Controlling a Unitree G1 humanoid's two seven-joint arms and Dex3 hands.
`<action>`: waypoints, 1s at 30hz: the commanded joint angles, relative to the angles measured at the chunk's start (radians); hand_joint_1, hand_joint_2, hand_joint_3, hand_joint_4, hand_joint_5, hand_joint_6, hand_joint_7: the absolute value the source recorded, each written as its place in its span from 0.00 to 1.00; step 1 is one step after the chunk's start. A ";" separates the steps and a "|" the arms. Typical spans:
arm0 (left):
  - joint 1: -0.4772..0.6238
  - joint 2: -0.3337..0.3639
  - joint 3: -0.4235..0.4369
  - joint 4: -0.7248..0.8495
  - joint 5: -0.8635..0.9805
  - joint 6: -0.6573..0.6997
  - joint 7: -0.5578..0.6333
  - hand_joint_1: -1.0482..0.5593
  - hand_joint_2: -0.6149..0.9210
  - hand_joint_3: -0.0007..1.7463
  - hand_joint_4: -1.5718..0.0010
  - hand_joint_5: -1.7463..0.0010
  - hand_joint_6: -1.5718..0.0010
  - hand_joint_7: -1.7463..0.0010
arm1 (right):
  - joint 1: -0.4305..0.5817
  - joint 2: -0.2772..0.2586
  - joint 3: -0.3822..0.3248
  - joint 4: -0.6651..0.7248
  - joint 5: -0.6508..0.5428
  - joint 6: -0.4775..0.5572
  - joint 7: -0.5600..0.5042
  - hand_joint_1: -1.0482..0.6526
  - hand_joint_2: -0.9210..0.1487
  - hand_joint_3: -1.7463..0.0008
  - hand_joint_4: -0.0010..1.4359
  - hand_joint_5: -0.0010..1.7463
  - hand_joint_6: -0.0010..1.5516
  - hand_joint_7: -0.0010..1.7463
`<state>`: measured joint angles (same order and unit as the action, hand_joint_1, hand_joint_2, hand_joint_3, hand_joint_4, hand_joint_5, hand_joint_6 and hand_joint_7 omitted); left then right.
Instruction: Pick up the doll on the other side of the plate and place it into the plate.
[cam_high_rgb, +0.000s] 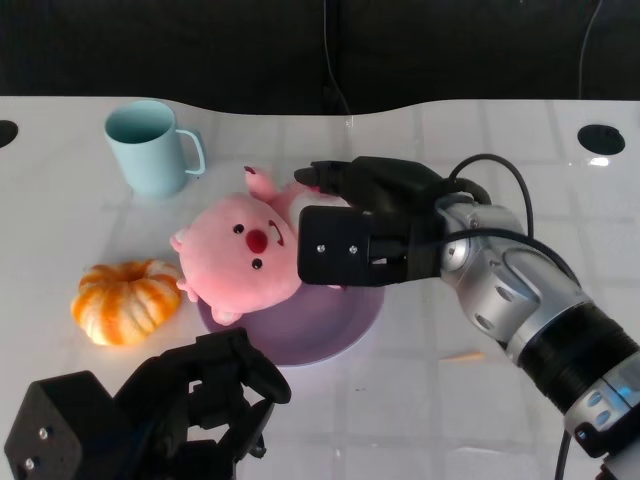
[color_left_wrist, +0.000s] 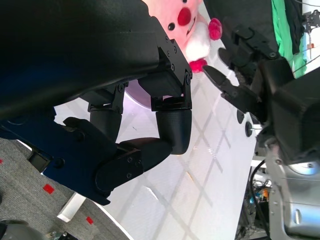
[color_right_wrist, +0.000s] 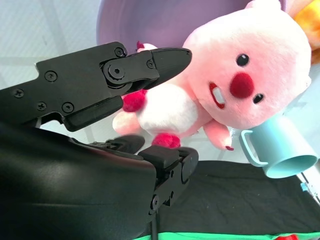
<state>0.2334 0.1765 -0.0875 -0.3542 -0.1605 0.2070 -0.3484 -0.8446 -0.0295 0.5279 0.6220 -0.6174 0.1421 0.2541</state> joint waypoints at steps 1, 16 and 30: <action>0.001 0.013 0.005 -0.003 0.000 0.000 0.001 0.43 0.79 0.57 0.60 0.00 0.56 0.23 | 0.004 -0.030 -0.003 -0.039 0.001 0.003 0.027 0.11 0.00 0.89 0.08 0.03 0.10 0.01; 0.000 0.006 0.002 -0.009 -0.001 0.010 0.008 0.45 0.80 0.57 0.61 0.00 0.56 0.24 | 0.200 -0.205 -0.046 -0.446 0.020 -0.044 0.127 0.14 0.00 0.91 0.13 0.06 0.13 0.02; 0.008 0.004 -0.006 -0.024 0.014 0.012 0.019 0.43 0.80 0.56 0.60 0.01 0.55 0.24 | 0.539 -0.369 -0.212 -0.794 0.125 -0.207 0.123 0.39 0.04 1.00 0.38 0.18 0.38 0.07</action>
<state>0.2380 0.1742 -0.0969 -0.3705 -0.1503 0.2176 -0.3414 -0.3267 -0.3738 0.3412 -0.1521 -0.5123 -0.0454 0.3880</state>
